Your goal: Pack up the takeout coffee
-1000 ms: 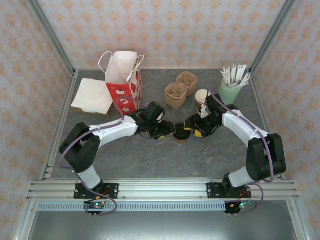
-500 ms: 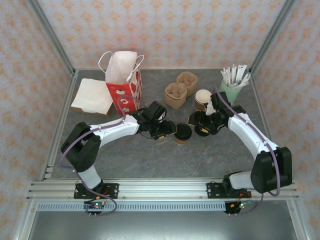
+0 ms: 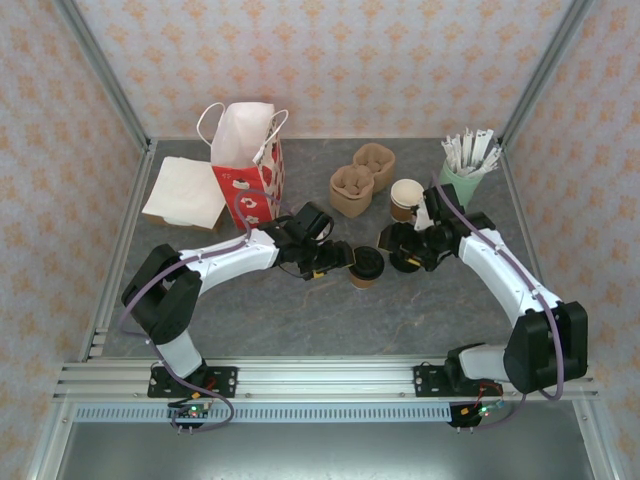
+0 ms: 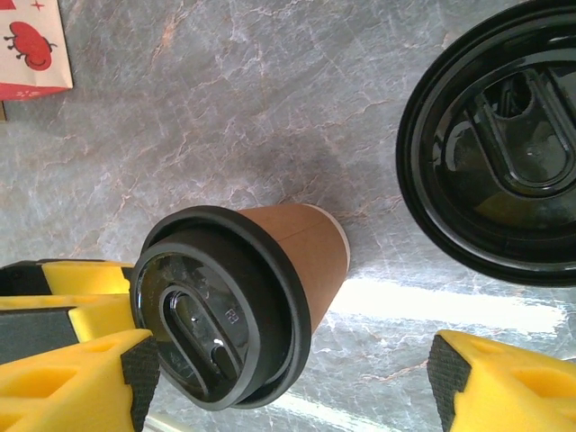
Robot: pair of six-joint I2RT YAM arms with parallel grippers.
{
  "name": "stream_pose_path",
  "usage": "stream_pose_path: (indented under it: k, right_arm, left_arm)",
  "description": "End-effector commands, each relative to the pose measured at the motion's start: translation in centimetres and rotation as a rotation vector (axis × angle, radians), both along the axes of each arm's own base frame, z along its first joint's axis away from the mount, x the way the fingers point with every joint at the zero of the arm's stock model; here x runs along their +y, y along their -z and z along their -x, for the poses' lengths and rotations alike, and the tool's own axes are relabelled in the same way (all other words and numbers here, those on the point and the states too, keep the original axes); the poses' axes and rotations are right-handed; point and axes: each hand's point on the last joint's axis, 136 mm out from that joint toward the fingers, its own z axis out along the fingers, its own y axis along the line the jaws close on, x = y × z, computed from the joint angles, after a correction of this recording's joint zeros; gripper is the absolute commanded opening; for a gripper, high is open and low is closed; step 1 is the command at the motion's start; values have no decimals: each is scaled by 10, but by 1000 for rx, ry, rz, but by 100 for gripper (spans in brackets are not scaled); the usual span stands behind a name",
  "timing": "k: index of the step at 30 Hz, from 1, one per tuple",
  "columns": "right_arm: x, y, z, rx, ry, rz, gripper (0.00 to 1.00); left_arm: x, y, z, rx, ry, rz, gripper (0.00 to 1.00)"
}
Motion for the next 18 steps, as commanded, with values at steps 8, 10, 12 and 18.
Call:
stream_pose_path:
  k: [8,10,12,18]
  right_arm:
    - [12,30,10,103,-62,49,78]
    - [11,35,10,117,-58,62,78]
    - [9,41,11,133,-49,78,77]
    - [4,53,16,174,-51,117,75]
  left_arm:
    - [5,-10,-2,-28,-18,-2,78]
    - [5,-11,-2,-31,-18,0,78]
    - [5,-11,-3,-32,-20,1,79]
    - [7,-16,-3,-44,-24,3,80]
